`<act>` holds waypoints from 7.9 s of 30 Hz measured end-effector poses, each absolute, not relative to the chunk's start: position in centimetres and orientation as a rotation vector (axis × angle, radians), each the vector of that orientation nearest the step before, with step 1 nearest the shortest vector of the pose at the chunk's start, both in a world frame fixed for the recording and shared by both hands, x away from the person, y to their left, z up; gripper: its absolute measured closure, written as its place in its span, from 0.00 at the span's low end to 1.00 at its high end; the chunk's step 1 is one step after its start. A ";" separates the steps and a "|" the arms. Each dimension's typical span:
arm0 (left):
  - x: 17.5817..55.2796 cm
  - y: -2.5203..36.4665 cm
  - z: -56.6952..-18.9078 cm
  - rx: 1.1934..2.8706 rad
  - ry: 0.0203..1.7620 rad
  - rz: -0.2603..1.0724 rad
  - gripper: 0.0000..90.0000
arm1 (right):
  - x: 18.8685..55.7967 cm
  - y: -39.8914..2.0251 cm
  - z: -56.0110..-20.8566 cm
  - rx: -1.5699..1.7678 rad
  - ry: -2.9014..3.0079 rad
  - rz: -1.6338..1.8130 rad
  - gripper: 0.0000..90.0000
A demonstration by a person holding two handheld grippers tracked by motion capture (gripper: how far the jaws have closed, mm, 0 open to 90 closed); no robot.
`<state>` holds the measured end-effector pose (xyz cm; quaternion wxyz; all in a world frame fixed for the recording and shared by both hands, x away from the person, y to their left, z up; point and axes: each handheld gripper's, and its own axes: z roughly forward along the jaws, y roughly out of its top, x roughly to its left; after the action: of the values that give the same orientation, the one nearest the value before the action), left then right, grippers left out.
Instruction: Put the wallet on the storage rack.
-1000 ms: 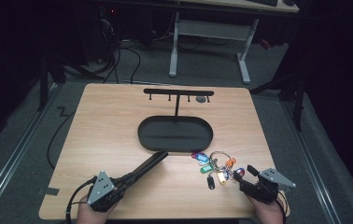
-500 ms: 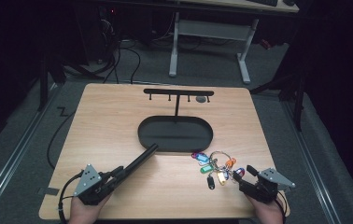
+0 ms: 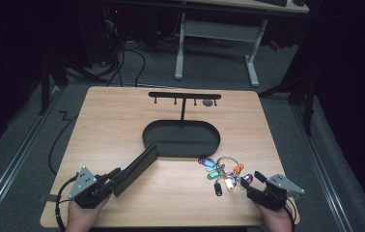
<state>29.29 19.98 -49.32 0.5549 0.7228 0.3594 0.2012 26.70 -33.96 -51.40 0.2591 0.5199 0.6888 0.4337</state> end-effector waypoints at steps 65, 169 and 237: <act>31.2 17.3 -47.3 2.141 0.868 0.399 0.68 | 27.0 -33.7 -51.7 1.401 1.922 1.201 0.38; 44.6 1.6 -43.8 2.514 -0.014 0.903 0.85 | 26.8 -34.4 -52.1 1.417 1.984 1.257 0.38; 35.0 11.2 -48.7 2.254 0.557 0.641 0.57 | 26.8 -33.6 -51.4 1.432 2.073 1.199 0.58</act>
<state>34.96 11.20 -48.71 0.3582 0.8737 0.2159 0.2483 26.76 -33.60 -51.40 0.1745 0.5054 0.7315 0.4232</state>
